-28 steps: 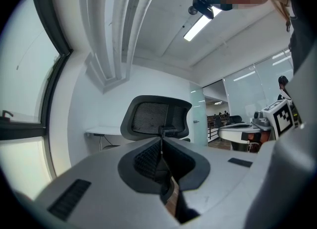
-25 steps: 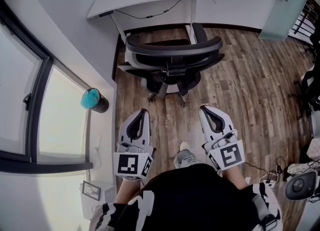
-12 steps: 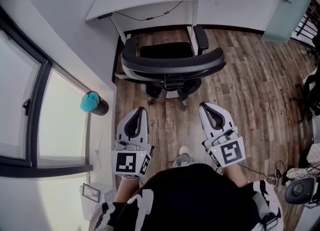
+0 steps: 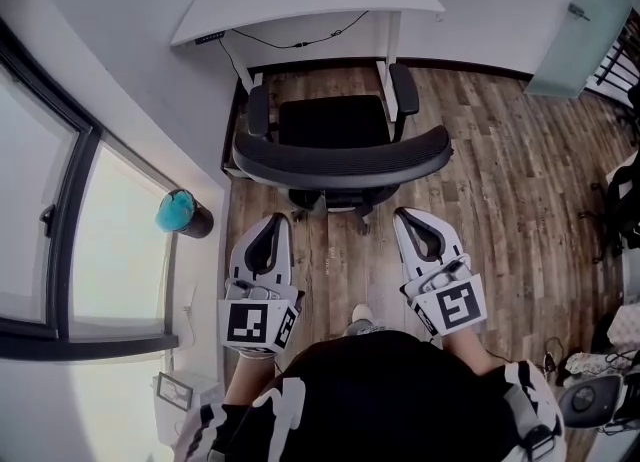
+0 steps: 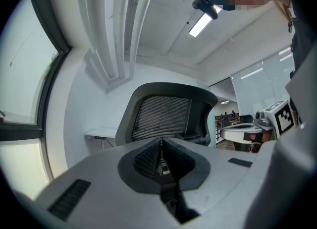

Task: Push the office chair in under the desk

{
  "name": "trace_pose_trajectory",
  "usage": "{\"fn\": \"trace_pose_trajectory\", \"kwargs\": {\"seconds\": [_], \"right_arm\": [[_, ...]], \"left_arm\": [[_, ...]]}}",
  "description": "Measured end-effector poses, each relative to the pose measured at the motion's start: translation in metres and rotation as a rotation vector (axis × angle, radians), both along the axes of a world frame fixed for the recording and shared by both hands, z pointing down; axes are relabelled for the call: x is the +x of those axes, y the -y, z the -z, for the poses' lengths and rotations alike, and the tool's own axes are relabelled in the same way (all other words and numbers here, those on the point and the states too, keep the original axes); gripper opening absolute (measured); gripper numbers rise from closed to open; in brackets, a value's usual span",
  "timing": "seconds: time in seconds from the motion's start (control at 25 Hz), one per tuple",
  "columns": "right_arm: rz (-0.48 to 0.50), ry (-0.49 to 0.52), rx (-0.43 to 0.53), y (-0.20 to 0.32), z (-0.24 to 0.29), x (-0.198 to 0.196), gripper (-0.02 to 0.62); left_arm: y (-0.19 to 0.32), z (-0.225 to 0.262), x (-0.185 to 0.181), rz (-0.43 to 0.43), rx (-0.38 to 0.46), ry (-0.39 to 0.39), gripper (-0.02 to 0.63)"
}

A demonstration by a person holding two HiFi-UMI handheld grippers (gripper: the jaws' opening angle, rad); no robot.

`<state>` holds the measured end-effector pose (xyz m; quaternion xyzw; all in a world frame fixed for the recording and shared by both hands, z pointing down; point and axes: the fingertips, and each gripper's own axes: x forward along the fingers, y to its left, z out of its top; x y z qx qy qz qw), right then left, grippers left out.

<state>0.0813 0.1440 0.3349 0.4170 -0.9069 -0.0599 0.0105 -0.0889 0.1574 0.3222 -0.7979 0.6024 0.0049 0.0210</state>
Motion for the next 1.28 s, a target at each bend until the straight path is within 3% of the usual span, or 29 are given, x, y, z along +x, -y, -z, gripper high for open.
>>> {"fn": "trace_pose_trajectory", "kwargs": {"seconds": [0.2, 0.56, 1.28], "right_arm": [[0.010, 0.005, -0.012, 0.012, -0.003, -0.001, 0.009], [-0.055, -0.012, -0.012, 0.011, -0.005, -0.018, 0.011], [-0.177, -0.039, 0.042, 0.027, 0.005, 0.024, 0.012]], "left_arm": [[0.011, 0.000, -0.004, 0.020, 0.004, 0.002, 0.015], [0.019, -0.007, -0.029, -0.021, -0.020, -0.009, 0.015], [0.027, 0.000, -0.039, -0.027, -0.037, 0.039, 0.017]]}}
